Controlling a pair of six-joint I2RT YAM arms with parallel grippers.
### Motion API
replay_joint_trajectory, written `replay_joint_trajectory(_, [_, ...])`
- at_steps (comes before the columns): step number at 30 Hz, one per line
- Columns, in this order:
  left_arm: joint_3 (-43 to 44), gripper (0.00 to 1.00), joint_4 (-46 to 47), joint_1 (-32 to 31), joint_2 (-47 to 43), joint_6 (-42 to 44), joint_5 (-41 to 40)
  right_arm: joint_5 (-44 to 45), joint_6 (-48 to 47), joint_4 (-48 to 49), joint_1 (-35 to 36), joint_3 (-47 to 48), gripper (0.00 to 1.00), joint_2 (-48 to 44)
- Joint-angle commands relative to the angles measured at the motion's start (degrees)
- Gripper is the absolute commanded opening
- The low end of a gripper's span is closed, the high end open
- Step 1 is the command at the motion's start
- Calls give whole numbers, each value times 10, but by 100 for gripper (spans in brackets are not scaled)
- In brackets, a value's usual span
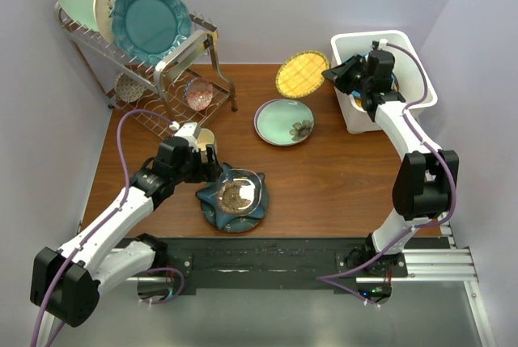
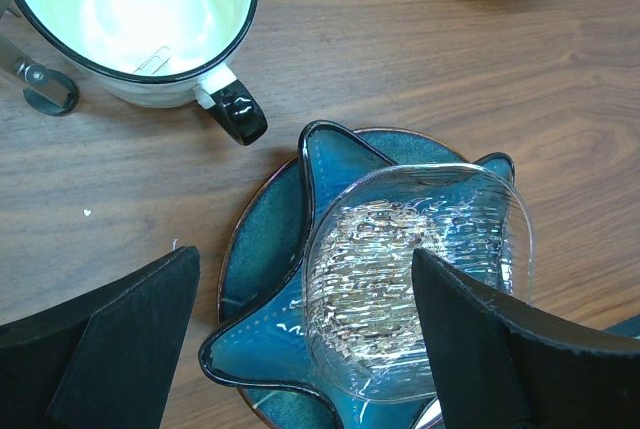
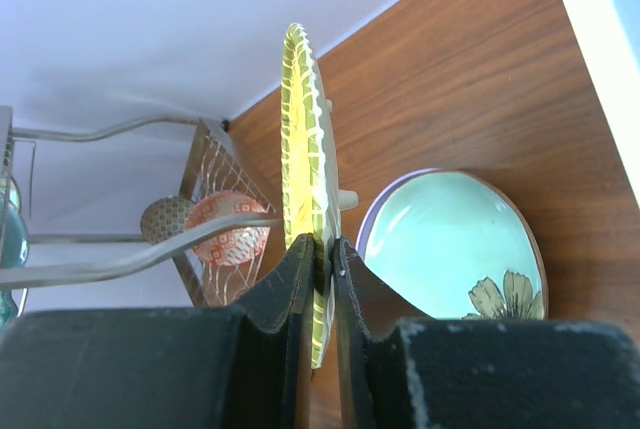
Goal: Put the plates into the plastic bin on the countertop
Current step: Place the plate in the plastic bin.
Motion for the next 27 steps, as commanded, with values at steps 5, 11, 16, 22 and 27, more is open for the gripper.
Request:
replay_joint_trajectory(5, [-3,92,24,3,-4,-6,3,-38,43,84,-33,17,0,1])
replay_joint_trajectory(11, [-3,92,24,3,-3,-6,3,-53,68,126,-70,-4,0,2])
replay_joint_trajectory(16, [-3,92,23,3,-2,-6,3,-60,84,149,-100,-21,0,3])
replay_joint_trajectory(22, [-2,92,23,3,-1,-6,2,-62,94,167,-121,-32,0,8])
replay_joint_trajectory(27, [-1,92,22,3,2,-6,2,-68,110,198,-134,-49,0,11])
